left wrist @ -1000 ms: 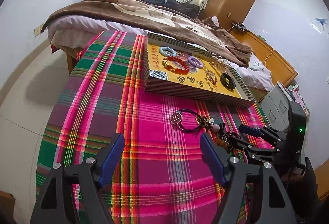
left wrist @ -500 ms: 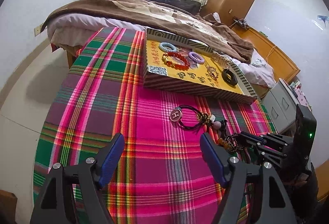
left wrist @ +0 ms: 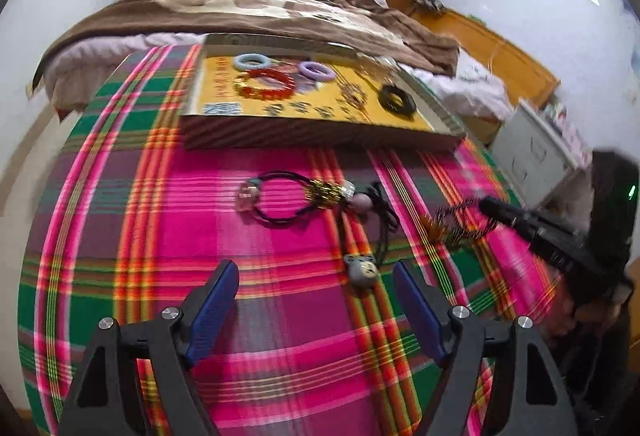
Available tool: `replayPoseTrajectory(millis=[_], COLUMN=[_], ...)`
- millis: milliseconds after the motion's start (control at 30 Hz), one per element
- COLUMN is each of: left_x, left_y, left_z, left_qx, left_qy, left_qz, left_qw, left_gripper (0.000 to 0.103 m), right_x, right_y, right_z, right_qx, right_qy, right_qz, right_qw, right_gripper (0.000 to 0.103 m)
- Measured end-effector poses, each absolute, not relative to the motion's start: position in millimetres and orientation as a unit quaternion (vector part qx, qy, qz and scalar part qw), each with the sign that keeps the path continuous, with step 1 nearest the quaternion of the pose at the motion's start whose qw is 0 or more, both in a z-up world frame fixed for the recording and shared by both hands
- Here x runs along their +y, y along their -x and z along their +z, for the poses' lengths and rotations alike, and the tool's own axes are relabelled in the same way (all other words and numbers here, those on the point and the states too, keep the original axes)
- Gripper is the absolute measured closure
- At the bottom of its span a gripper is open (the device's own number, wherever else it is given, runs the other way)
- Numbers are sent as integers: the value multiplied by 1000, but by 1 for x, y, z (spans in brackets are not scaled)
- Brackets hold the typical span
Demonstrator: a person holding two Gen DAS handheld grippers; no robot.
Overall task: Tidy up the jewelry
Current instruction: 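Grasp the bear-charm hair tie with the left gripper while the right holds the beads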
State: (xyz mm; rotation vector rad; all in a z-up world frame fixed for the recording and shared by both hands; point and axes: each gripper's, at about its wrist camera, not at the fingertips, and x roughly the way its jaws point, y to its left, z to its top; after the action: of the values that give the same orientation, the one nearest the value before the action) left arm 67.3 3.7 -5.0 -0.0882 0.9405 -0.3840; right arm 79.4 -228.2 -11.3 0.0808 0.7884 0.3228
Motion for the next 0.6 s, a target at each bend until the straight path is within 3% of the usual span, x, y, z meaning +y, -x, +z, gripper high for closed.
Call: replayPoseTrajectory(millis=[367,600], left_x=[-28,-44], left_y=[-71,-70], left_z=[-16,-17], left_qx=[459,455], left_qy=[4,-24], left_qz=[-180,-188], left_qw=[870,870], left_gripper=[26,57], right_x=[-242,-244], right_y=[-77,-75], right_z=[-16,-16], right_qx=[380,378], right_qy=[-57,-61], right_qz=[150,150], right_qw=[911,911], right_gripper=[97,97])
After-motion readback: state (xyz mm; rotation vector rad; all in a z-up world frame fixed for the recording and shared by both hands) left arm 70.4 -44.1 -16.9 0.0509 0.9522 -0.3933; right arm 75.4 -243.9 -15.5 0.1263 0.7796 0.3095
